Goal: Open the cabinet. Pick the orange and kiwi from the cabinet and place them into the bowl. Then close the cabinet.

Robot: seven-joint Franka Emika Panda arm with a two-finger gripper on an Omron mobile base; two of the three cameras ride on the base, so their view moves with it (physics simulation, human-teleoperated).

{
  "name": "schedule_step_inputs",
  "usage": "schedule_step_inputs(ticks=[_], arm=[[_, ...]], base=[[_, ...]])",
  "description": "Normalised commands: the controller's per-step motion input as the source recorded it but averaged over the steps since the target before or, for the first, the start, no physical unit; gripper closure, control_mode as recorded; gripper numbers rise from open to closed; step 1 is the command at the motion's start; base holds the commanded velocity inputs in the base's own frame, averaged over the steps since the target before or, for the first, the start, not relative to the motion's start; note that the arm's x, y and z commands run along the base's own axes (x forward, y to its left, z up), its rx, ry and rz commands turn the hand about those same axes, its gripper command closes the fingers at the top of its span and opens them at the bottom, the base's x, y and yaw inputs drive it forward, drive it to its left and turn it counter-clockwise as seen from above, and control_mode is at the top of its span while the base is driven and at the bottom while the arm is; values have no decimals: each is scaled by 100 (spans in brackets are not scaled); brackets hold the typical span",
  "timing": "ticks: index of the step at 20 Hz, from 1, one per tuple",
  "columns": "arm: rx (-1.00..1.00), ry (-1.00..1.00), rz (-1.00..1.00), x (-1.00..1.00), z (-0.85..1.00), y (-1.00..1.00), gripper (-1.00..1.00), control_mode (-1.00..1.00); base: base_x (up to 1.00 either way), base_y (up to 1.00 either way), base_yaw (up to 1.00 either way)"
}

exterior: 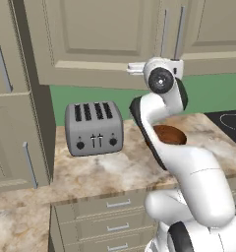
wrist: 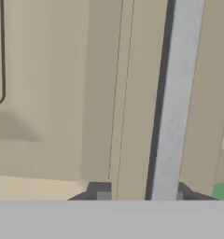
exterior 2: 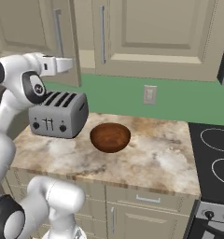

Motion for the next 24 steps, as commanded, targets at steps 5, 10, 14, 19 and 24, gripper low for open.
schedule_step_inputs(ticks=[5, 10, 14, 19, 24], arm=[[-13, 0, -16, -71, 48, 95, 100, -100], [-16, 0, -17, -69, 46, 100, 100, -100], [-19, 0, -19, -65, 45, 100, 100, -100], [-23, 0, -19, -56, 25, 100, 100, -100], [-8, -1, -2, -2, 0, 22, -100, -100]], base=[[0, 0, 0], [0, 0, 0], [0, 0, 0], [0, 0, 0], [0, 0, 0]])
